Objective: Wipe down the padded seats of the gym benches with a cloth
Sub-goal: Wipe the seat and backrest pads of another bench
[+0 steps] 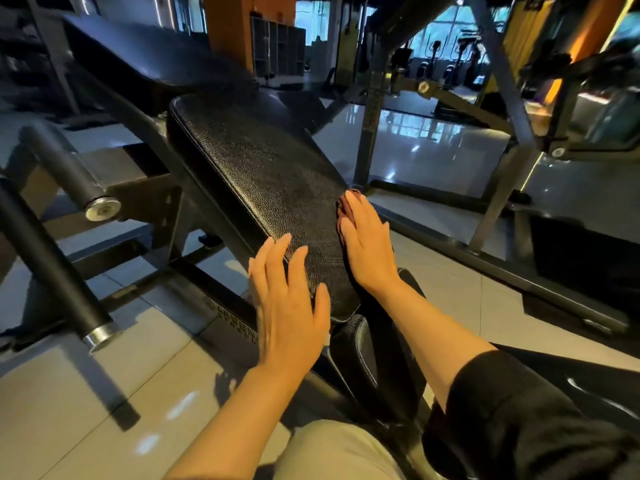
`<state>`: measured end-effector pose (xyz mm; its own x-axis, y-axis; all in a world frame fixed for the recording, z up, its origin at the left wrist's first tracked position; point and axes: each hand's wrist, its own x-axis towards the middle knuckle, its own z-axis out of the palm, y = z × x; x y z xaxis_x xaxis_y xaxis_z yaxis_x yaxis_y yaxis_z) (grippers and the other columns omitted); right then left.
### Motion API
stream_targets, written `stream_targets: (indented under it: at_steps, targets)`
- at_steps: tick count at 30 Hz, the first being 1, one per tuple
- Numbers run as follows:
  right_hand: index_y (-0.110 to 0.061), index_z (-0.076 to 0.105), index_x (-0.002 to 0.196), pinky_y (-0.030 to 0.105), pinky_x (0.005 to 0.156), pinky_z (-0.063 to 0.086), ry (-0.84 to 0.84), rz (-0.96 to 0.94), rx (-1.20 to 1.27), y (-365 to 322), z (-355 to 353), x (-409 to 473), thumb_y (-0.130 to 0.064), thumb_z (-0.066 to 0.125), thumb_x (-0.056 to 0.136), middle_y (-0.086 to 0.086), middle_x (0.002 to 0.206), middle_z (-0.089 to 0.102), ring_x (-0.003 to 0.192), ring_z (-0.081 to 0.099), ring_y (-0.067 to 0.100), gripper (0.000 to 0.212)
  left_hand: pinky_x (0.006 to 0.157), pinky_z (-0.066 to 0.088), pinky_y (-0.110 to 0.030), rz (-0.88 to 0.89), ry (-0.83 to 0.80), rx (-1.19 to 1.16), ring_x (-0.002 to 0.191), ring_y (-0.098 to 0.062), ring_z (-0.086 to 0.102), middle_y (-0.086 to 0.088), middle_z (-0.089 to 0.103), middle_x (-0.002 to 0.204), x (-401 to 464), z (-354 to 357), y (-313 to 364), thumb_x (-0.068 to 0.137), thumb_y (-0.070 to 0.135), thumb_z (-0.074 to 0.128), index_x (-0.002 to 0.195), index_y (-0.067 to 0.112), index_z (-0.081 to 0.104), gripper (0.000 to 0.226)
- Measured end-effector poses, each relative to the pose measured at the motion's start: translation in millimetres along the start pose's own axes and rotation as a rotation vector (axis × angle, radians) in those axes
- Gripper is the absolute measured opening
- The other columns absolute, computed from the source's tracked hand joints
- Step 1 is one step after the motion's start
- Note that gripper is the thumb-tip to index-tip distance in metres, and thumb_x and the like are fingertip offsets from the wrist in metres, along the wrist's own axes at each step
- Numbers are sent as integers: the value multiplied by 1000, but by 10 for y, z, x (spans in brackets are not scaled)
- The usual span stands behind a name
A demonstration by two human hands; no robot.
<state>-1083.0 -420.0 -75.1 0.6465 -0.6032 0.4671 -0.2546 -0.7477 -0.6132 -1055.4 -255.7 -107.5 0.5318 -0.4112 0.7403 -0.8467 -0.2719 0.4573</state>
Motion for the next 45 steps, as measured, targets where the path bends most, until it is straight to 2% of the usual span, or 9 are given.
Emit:
stream_targets:
  at_steps: [5, 11, 17, 23, 26, 31, 34, 40, 45]
  targets:
    - [-21, 27, 152, 31, 120, 4, 13, 22, 27, -195, 57, -205, -29, 33, 105, 0, 161, 18, 149, 8, 17, 48, 104, 35, -61, -8, -17, -16, 137, -32, 28, -14, 35, 141, -146, 4, 91, 83, 19, 55, 128, 5, 48, 47]
    - [-32, 22, 152, 45, 121, 0, -127, -170, 43, -251, 48, -300, -37, 30, 104, -6, 162, 12, 149, 4, 12, 49, 106, 32, -62, -39, -37, -50, 144, -30, 17, -13, 33, 144, -191, 71, 153, 81, 16, 59, 128, 7, 46, 50]
    - [-28, 25, 152, 54, 120, 4, -7, 59, 45, 128, -51, -78, -36, 31, 104, -5, 159, 23, 148, 14, 13, 49, 108, 28, -63, -30, -77, -8, 144, -30, 17, -15, 34, 144, -236, 51, 141, 84, 24, 56, 129, 6, 50, 48]
    - [-17, 29, 150, 30, 115, 17, 100, 223, 102, 181, -25, -80, -26, 34, 104, 4, 154, 32, 143, 25, 18, 47, 109, 28, -63, -27, -124, -9, 141, -30, 25, -15, 35, 145, -257, -49, 99, 79, 17, 70, 131, 8, 50, 56]
    - [-14, 36, 145, 32, 109, 28, 193, 298, 95, 20, 49, -215, -23, 39, 101, 6, 143, 40, 133, 36, 24, 45, 108, 31, -60, -54, -146, -31, 138, -29, 30, -13, 33, 146, -266, -119, 77, 80, 18, 70, 134, 8, 46, 59]
    - [-25, 19, 153, 31, 119, 1, -48, -43, 32, -511, 173, -730, -35, 32, 103, -1, 162, 8, 150, -2, 17, 53, 108, 34, -56, -107, -116, -71, 136, -26, 32, -11, 31, 147, -241, -171, 51, 81, 8, 67, 138, 8, 39, 64]
    - [-30, 14, 154, 29, 120, -2, -169, -217, 81, -515, 77, -893, -33, 34, 104, -8, 163, 1, 148, -9, 6, 54, 112, 33, -48, -129, -105, -97, 136, -26, 33, -12, 32, 147, -263, -204, 50, 83, 5, 66, 140, 4, 38, 64]
    - [-27, 21, 153, 42, 122, 13, -60, -26, 54, -158, -127, -773, -30, 35, 104, -7, 161, 17, 149, 7, 11, 51, 110, 27, -36, -78, -148, -40, 135, -24, 31, -10, 31, 146, -327, -281, 17, 81, 7, 69, 139, 7, 41, 65]
    - [-25, 39, 146, 28, 106, 28, -14, 55, -44, -196, -236, -691, -18, 51, 99, 1, 148, 42, 134, 35, 20, 50, 110, 23, -36, -63, -182, -23, 136, -23, 29, -9, 31, 147, -334, -297, 42, 80, 9, 69, 140, 8, 43, 65]
